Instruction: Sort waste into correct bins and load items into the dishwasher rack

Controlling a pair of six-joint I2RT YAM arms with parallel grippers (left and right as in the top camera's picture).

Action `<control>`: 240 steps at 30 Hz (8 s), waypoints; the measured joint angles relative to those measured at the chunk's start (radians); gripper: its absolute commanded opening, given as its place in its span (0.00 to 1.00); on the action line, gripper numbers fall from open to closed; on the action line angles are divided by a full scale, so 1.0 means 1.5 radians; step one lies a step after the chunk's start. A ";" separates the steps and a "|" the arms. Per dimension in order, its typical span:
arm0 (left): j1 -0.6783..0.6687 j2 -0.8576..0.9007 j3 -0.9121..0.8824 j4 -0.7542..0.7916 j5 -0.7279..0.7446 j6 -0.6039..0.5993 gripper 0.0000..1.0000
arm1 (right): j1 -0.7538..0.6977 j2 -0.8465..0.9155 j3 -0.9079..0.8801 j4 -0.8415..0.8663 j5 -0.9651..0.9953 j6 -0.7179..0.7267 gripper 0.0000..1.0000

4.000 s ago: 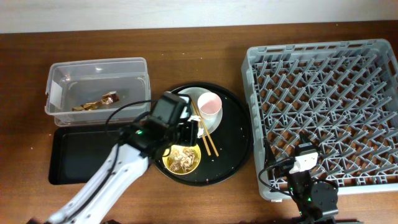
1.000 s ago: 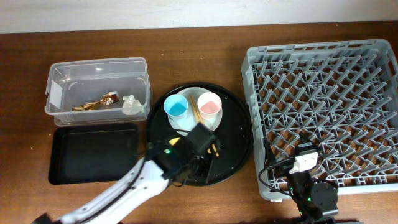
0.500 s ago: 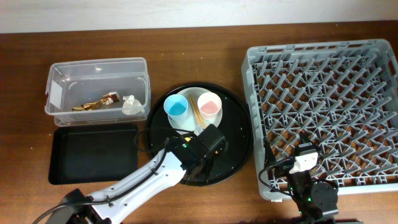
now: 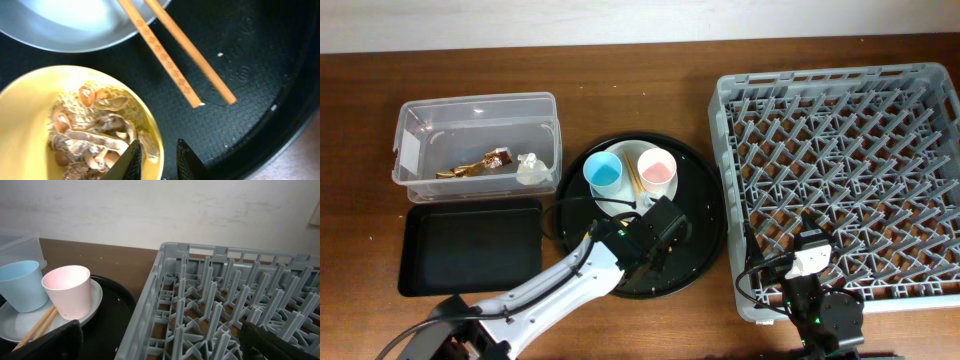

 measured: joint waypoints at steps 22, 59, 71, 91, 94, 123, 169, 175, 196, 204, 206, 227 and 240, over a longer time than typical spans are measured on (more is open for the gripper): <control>0.000 0.032 -0.001 -0.002 0.009 -0.015 0.18 | 0.000 0.000 0.000 0.000 0.000 0.001 0.98; 0.000 0.028 0.001 -0.086 -0.092 -0.034 0.19 | 0.000 0.000 0.000 0.000 0.000 0.000 0.98; 0.013 -0.040 0.027 -0.109 -0.146 -0.055 0.26 | 0.000 0.000 0.000 0.000 0.000 0.000 0.98; 0.106 0.064 0.027 0.015 -0.100 -0.289 0.25 | 0.000 0.000 0.000 0.000 0.000 0.000 0.98; 0.107 0.065 0.027 0.031 -0.072 -0.288 0.25 | 0.000 0.000 0.000 0.000 0.000 0.000 0.98; 0.106 0.021 0.004 -0.082 0.038 -0.081 0.20 | 0.000 0.000 0.000 0.000 0.000 0.000 0.98; 0.104 0.056 0.004 -0.025 0.011 -0.068 0.00 | 0.000 0.000 0.000 0.000 0.000 0.001 0.98; 0.105 0.010 0.034 -0.119 0.028 -0.058 0.00 | 0.000 0.000 0.000 0.000 0.000 0.001 0.98; 0.674 -0.140 0.049 -0.208 0.376 0.272 0.00 | 0.000 0.000 0.000 0.000 0.000 0.000 0.98; 0.957 -0.144 -0.046 -0.099 0.614 0.376 0.00 | 0.000 0.000 0.000 0.000 0.000 0.000 0.98; 1.001 -0.144 -0.082 -0.058 0.666 0.380 0.00 | 0.000 0.000 0.000 0.000 0.000 0.001 0.98; 1.164 -0.031 -0.143 0.068 1.002 0.388 0.00 | 0.000 0.000 0.000 0.000 0.000 0.000 0.98; 1.164 0.010 -0.143 -0.011 1.128 0.412 0.00 | 0.000 0.000 0.000 0.000 0.000 0.000 0.98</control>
